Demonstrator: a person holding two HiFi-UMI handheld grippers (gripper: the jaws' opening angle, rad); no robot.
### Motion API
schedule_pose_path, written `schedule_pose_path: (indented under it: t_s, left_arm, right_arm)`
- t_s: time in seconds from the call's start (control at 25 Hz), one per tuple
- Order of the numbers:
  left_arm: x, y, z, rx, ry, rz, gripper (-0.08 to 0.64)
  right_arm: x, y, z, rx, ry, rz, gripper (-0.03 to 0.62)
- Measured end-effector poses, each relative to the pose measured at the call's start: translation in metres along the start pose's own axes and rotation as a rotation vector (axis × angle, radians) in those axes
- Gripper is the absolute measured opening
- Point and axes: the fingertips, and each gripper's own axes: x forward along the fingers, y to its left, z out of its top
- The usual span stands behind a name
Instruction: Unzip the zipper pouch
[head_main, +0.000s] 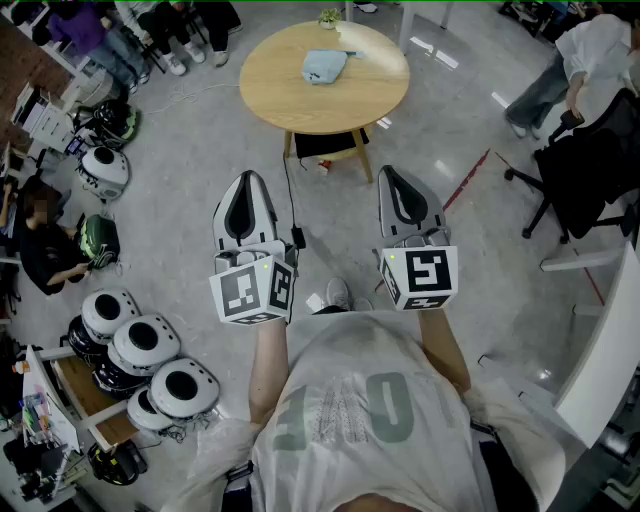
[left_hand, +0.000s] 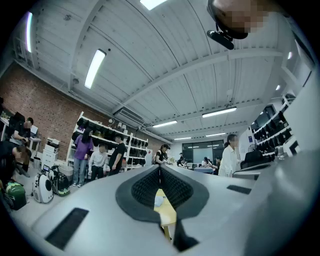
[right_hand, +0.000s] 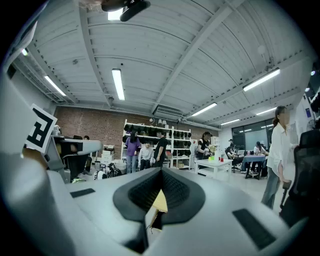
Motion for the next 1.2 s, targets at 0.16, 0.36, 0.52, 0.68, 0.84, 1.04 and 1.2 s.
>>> schedule_pose_path:
  t_s: [0.16,0.36,0.52,0.68,0.84,1.04,1.2]
  left_arm:
    - [0.005,0.002,-0.003,-0.007,-0.002,-0.004,0.028]
    - [0.014,0.010,-0.004,-0.012,0.001,-0.001,0.028]
    - [0.019,0.017,-0.007,-0.019,0.009,0.004,0.028]
    - [0.027,0.022,-0.007,-0.013,0.012,0.002,0.028]
    - [0.032,0.033,-0.008,-0.009,0.007,0.005,0.028]
    - [0.037,0.057,-0.014,-0.048,-0.023,0.050,0.028]
    - [0.047,0.074,-0.023,-0.052,-0.012,0.063,0.029]
  right_arm:
    - [0.006,-0.001,-0.003,0.008,0.002,-0.001,0.029]
    - [0.018,-0.001,-0.002,0.011,0.009,0.002,0.029]
    - [0.023,0.002,0.001,0.056,-0.021,0.034,0.029]
    - [0.033,0.002,-0.001,0.059,-0.001,0.022,0.029]
    - [0.043,0.004,-0.010,0.085,0.026,0.008,0.029]
    - [0.052,0.006,-0.024,0.061,0.054,0.013,0.029]
    - [0.062,-0.008,-0.027,0.072,0.048,-0.039,0.029]
